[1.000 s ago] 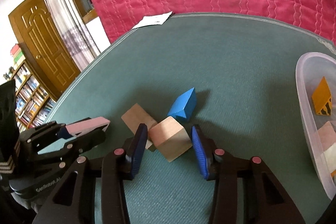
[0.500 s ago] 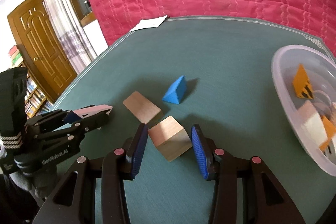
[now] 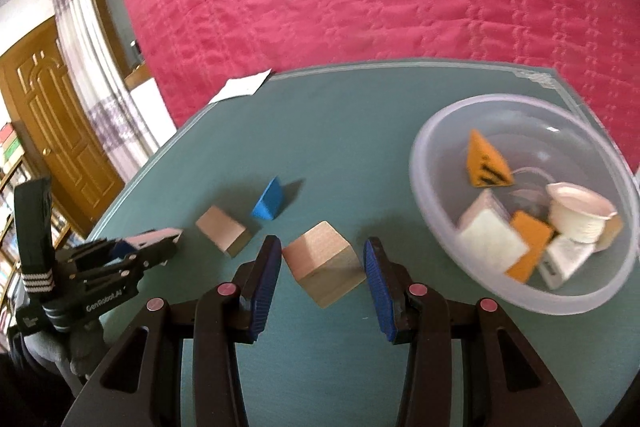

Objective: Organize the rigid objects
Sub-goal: 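Carry the pink block and beige cube into the bowl and release both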

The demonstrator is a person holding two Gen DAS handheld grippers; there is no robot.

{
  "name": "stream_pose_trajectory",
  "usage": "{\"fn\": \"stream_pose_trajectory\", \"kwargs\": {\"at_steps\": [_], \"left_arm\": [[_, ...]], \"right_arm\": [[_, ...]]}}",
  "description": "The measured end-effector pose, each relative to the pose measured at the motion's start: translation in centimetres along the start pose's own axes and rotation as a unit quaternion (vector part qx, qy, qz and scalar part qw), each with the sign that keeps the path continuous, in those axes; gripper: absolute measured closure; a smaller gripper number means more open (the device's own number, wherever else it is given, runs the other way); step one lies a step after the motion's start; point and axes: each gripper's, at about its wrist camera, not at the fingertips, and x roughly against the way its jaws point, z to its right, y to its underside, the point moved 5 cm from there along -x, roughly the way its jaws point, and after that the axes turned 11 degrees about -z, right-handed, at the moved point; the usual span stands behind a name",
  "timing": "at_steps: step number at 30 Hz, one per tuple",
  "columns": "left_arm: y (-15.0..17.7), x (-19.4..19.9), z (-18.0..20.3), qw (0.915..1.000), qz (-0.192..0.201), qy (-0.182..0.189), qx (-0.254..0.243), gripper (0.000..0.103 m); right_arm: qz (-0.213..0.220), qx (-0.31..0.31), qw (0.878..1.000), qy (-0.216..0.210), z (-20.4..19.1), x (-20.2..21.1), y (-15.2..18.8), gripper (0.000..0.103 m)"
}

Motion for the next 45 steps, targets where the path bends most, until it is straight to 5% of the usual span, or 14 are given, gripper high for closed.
{"fn": "stream_pose_trajectory", "kwargs": {"at_steps": [22,45], "left_arm": [[0.0,0.5,1.6,0.9999,-0.002,-0.004,-0.016,0.069],[-4.1,1.8,11.4,0.9939,0.022,0.041,-0.101,0.069]], "right_arm": [[0.084,-0.106,0.983,0.121,10.7,5.9,-0.9,0.051],[0.095,-0.095,0.977,0.168,12.1,7.6,2.5,0.051]]}}
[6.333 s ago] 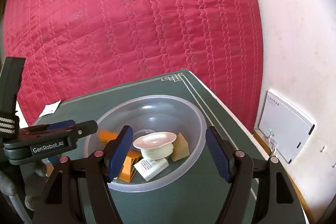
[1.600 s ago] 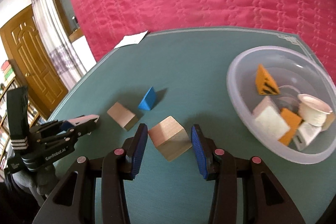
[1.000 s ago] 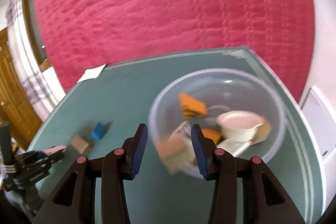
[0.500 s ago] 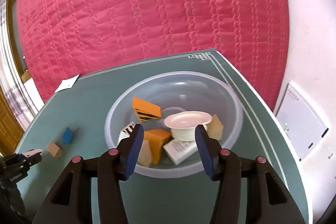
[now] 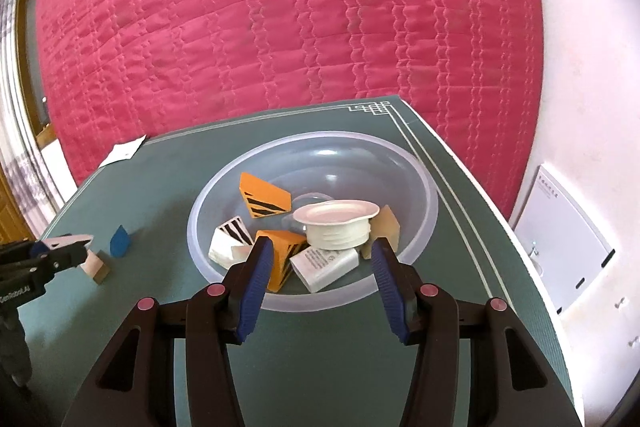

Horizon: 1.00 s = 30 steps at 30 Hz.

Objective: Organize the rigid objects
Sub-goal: 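Carry the pink block and beige cube into the bowl and release both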

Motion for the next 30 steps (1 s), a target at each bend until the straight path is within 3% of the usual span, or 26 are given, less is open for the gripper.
{"fn": "stream_pose_trajectory", "kwargs": {"at_steps": [7,23,25,27,30], "left_arm": [[-3.1,-1.0,4.4,0.9986,0.007,0.043,-0.032,0.069],[-8.1,-5.2,10.9,0.9940,-0.003,0.086,-0.067,0.069],[-8.5,-5.5,11.5,0.9934,-0.002,0.089,-0.072,0.065],[-8.7,-5.7,11.7,0.9938,0.001,0.086,-0.070,0.042],[-8.6,-5.7,11.1,0.9947,0.006,0.079,-0.066,0.039]], "right_arm": [[0.019,0.001,1.000,0.015,-0.2,0.6,0.3,0.051],[0.035,-0.033,0.999,0.008,1.2,1.5,0.0,0.050],[0.035,-0.036,0.999,0.009,1.3,1.5,0.0,0.050],[0.034,-0.037,0.999,0.009,1.3,1.5,0.1,0.050],[0.034,-0.037,0.999,0.009,1.3,1.5,0.1,0.050]]}}
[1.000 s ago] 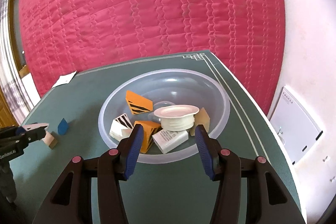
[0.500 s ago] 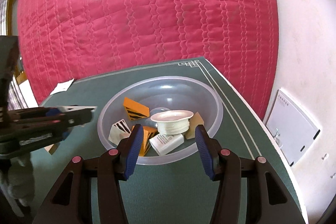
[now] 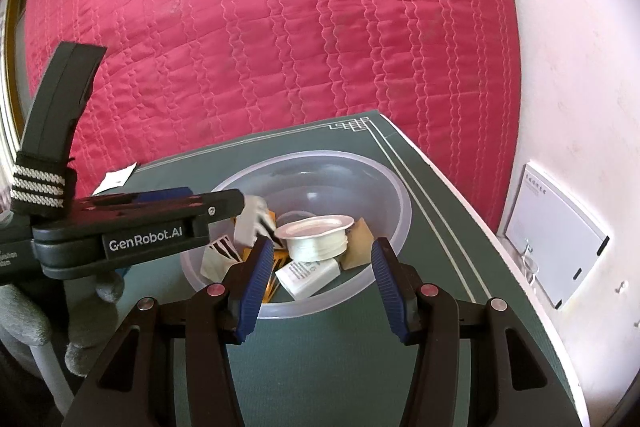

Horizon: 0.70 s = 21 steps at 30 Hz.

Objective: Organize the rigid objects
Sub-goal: 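Carry the pink block and beige cube into the bowl and release both, then move the left gripper to the brown block and grasp it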

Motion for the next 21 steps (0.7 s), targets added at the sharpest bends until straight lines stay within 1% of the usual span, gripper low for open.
{"fn": "stream_pose_trajectory", "kwargs": {"at_steps": [9,11,17,21], "left_arm": [[1.9,-0.1,-2.9,0.9991,-0.015,-0.022,0.034,0.039],[2.2,0.4,-3.3,0.9989,-0.011,-0.028,0.034,0.039],[2.9,1.9,-4.5,0.9982,0.002,-0.048,0.037,0.033],[3.7,2.8,-5.7,0.9975,0.006,-0.055,0.045,0.031]], "right_arm": [[-0.003,0.007,1.000,0.003,-0.3,-0.5,0.2,0.050],[-0.003,0.007,1.000,0.004,-0.4,-0.4,0.3,0.050],[-0.003,0.008,1.000,0.004,-0.4,-0.5,0.3,0.050],[-0.002,0.008,1.000,0.004,-0.4,-0.5,0.4,0.050]]}}
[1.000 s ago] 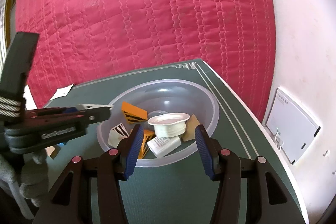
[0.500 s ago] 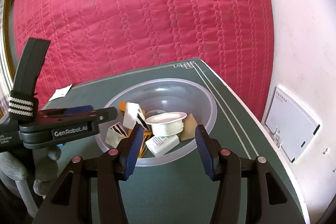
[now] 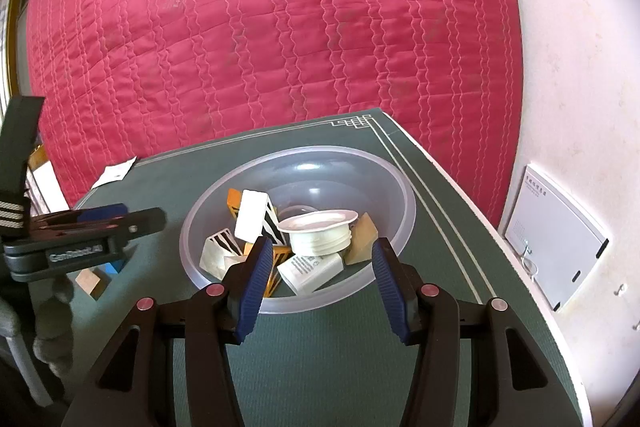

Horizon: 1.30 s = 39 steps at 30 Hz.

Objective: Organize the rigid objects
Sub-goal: 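Move the left gripper to the brown block and grasp it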

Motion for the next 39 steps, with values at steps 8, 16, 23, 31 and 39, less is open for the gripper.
{"fn": "stream_pose_trajectory", "kwargs": {"at_steps": [8,16,23,31,39], "left_arm": [[1.9,1.7,-3.6,0.9994,0.005,-0.023,0.025,0.029],[4.2,2.6,-7.2,0.9978,-0.001,-0.049,0.045,0.027],[6.2,2.3,-9.0,0.9958,-0.019,-0.065,0.061,0.026],[8.0,1.2,-10.5,0.9934,-0.042,-0.076,0.075,0.025],[8.3,0.1,-11.2,0.9920,-0.058,-0.081,0.077,0.024]], "right_arm": [[-0.002,0.007,1.000,0.003,-0.4,-0.1,0.4,0.050],[-0.001,0.010,1.000,0.005,-0.6,-0.2,0.5,0.050],[-0.001,0.010,1.000,0.006,-0.6,-0.2,0.5,0.049],[-0.002,0.011,1.000,0.005,-0.7,-0.2,0.5,0.048],[-0.002,0.012,1.000,0.005,-0.8,-0.3,0.6,0.048]]}}
